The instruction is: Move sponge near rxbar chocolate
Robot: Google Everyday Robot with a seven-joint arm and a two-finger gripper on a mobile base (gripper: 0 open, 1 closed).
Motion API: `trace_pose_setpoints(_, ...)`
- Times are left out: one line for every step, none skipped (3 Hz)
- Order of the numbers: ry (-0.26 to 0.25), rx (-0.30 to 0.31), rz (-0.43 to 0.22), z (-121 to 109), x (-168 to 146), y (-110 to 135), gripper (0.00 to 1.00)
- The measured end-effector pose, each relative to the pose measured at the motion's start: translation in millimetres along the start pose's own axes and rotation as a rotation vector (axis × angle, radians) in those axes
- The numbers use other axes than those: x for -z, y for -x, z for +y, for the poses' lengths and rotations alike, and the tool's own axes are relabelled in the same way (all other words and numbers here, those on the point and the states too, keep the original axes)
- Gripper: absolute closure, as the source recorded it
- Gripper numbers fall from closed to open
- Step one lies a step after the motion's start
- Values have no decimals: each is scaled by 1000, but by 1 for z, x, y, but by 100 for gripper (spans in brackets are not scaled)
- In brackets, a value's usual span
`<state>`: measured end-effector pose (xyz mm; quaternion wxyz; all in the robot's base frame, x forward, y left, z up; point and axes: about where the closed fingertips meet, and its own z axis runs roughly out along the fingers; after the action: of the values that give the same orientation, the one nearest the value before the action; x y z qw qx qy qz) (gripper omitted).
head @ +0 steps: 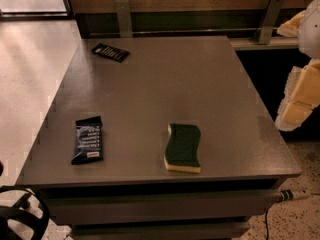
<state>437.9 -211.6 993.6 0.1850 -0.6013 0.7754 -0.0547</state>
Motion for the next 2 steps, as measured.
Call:
trace_pose_setpoints(0, 0, 0, 0, 0, 0, 0)
trace_pose_setpoints(16, -54, -67, 11, -14, 2, 0)
